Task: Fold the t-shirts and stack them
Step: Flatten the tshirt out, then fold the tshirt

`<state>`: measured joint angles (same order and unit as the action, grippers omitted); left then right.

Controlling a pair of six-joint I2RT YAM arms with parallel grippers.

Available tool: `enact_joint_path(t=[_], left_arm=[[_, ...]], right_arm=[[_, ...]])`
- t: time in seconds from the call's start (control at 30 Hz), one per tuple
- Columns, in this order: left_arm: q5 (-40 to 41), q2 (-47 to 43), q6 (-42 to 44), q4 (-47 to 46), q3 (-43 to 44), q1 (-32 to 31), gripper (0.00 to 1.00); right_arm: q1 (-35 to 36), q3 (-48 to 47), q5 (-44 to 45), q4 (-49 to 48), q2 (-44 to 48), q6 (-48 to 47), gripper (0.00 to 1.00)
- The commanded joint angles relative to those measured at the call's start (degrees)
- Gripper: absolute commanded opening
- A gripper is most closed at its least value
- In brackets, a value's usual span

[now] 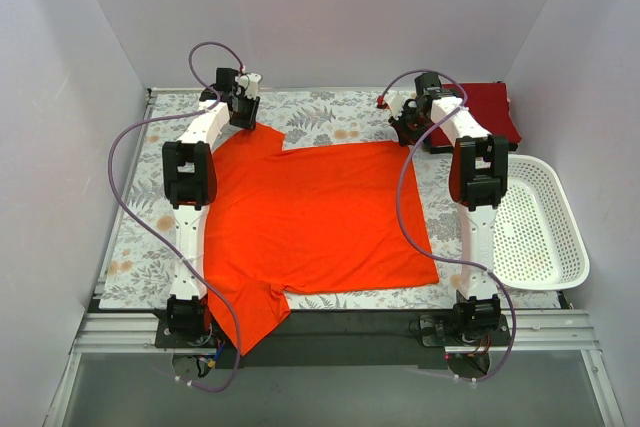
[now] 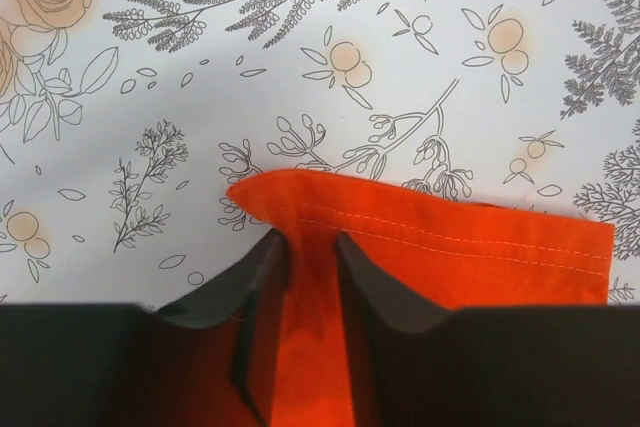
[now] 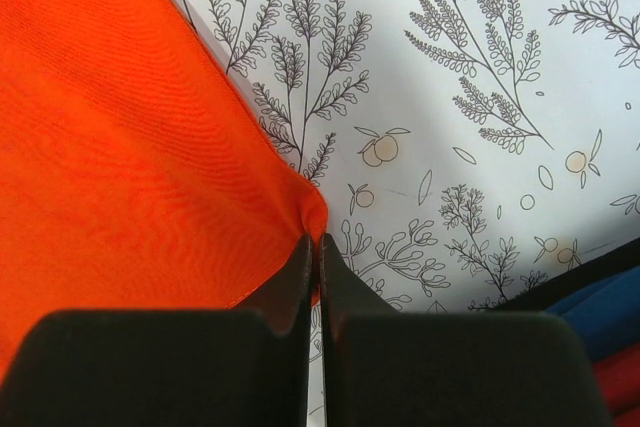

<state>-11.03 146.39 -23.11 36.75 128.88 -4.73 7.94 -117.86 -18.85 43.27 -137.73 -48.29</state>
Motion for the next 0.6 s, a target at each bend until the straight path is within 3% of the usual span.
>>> enact_joint_path(t=[0.0, 0.03, 0.07, 0.13, 0.37, 0.57], left_arm=[[0.3, 1.1, 0.1, 2.2, 0.2, 0.2, 0.23], [0.5, 0.7, -0.1, 1.4, 0.3, 0.2, 0.18], [0.6, -0.3, -0.3, 1.0, 0.4, 0.2, 0.07], [0.7, -1.5, -0.6, -0.4, 0.5, 0.3, 0.00], [-3.3, -10.7, -1.0, -3.0, -3.3, 1.4, 0.00], [-8.4, -22.2, 0.5, -5.5, -16.1, 1.8, 0.00]], right_arm=[[0.1, 1.4, -0.9, 1.7, 1.6, 0.0, 0.01], [0.1, 1.2, -1.1, 1.8, 1.9, 0.2, 0.01], [0.2, 1.0, -1.4, 1.8, 2.2, 0.5, 0.01], [0.2, 0.5, -1.9, 1.7, 3.1, 0.7, 0.01], [0.0, 1.3, -3.8, 1.8, 8.0, 0.2, 0.01], [-0.2, 3.9, -6.4, 1.9, 12.3, 0.0, 0.01]])
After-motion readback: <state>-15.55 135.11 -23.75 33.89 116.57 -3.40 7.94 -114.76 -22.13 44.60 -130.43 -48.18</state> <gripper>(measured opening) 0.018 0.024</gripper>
